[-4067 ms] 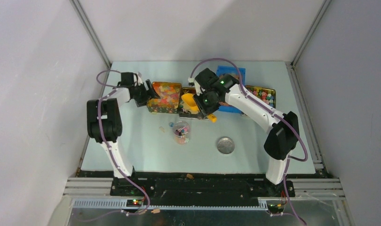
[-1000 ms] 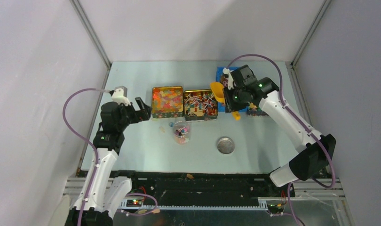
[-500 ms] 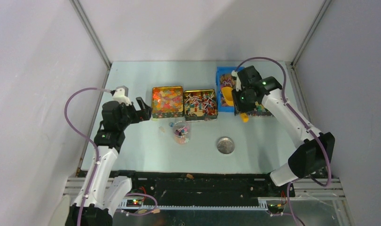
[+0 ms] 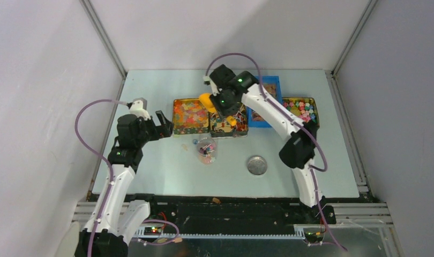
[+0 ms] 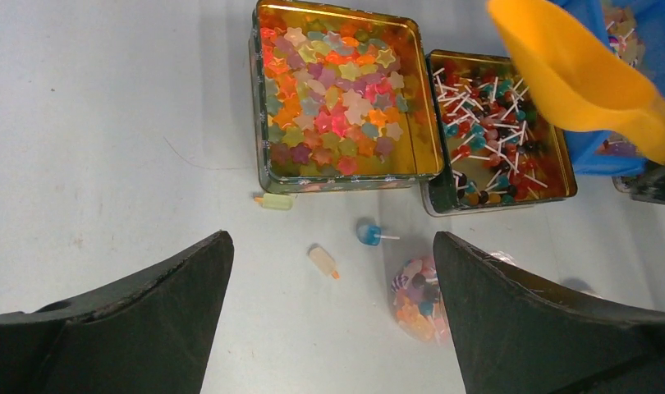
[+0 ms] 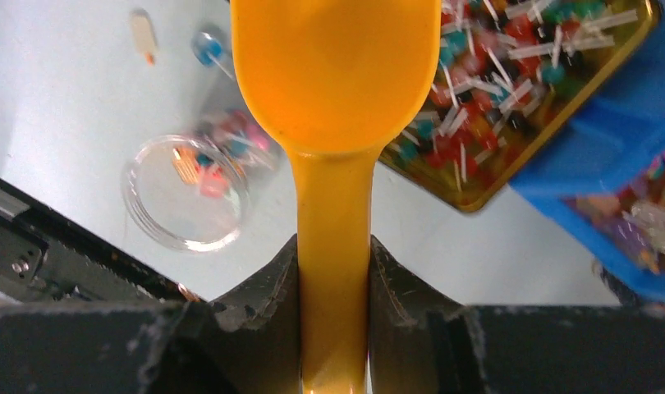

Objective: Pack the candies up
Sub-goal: Scoop the fake candies from the storage box.

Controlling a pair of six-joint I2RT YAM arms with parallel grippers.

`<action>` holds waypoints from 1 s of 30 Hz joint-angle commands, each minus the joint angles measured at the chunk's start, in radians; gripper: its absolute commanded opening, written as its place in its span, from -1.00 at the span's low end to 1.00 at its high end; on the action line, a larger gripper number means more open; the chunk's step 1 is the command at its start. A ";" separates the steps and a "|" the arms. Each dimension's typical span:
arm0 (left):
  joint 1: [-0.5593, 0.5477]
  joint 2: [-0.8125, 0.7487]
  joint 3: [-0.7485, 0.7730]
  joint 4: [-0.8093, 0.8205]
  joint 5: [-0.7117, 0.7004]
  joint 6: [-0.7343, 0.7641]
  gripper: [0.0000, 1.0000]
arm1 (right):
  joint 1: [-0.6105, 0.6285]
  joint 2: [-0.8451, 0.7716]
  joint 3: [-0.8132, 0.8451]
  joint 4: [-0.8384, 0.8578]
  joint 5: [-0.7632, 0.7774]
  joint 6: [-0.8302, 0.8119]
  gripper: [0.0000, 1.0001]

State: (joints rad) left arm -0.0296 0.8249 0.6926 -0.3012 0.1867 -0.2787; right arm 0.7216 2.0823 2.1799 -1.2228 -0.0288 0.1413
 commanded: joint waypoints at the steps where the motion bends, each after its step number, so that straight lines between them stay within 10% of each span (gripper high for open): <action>1: 0.002 0.001 0.021 0.009 -0.005 0.013 0.99 | 0.035 0.121 0.235 -0.087 -0.023 -0.008 -1.00; 19: -0.001 0.100 0.035 0.018 0.084 -0.011 1.00 | 0.083 0.242 0.242 -0.075 -0.071 -0.049 -1.00; 30: -0.001 0.467 0.365 -0.079 0.219 -0.064 0.90 | 0.086 0.296 0.271 0.027 -0.171 -0.026 -1.00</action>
State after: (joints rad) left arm -0.0296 1.2057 0.9379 -0.3580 0.3382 -0.3161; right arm 0.8066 2.3505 2.4062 -1.2549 -0.1375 0.1127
